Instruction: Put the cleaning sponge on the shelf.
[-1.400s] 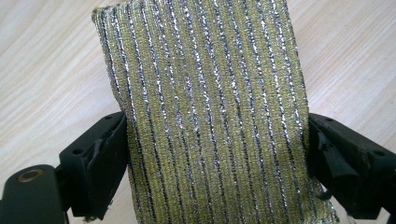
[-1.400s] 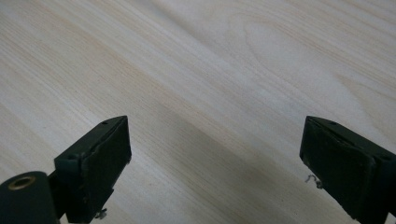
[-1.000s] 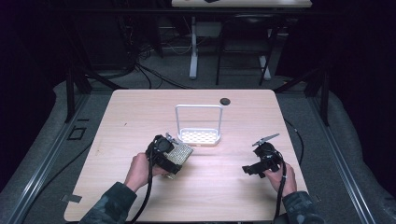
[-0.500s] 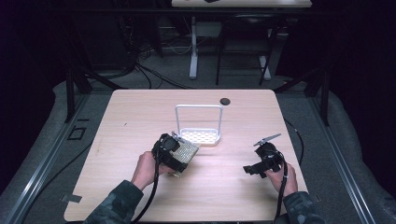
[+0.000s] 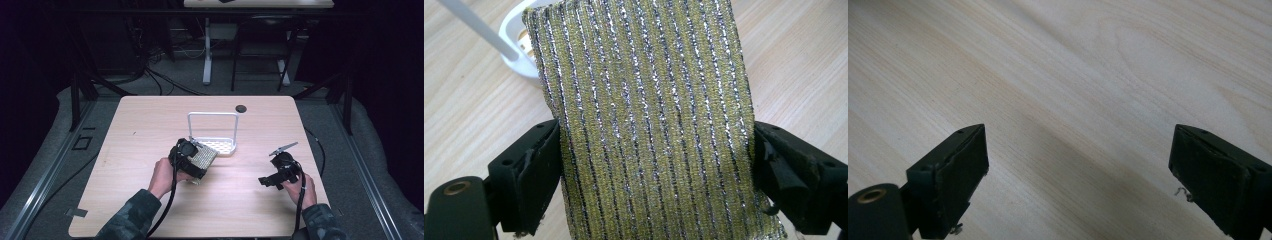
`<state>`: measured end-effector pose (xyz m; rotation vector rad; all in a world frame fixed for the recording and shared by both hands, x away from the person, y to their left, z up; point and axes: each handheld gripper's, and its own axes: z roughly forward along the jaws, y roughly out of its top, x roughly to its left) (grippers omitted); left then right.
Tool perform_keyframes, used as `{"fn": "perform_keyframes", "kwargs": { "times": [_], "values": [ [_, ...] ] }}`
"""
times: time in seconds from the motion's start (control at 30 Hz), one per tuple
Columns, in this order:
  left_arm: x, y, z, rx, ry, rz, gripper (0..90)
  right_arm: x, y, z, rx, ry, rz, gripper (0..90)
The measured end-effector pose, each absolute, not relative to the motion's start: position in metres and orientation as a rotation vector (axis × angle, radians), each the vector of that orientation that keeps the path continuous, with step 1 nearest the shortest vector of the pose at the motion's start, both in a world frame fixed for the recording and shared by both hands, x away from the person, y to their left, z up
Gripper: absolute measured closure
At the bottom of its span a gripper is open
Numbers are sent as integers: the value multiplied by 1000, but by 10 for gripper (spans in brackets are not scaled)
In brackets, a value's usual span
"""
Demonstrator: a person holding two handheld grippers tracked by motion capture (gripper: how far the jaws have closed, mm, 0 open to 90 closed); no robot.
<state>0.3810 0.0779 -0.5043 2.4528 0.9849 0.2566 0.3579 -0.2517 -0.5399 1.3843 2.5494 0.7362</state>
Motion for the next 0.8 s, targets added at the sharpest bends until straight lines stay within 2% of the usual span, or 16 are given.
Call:
{"fn": "perform_keyframes", "kwargs": {
  "times": [0.8],
  "values": [
    [393, 55, -502, 2422, 1011, 335, 118, 362, -249, -544, 1393, 2577, 743, 83]
  ]
}}
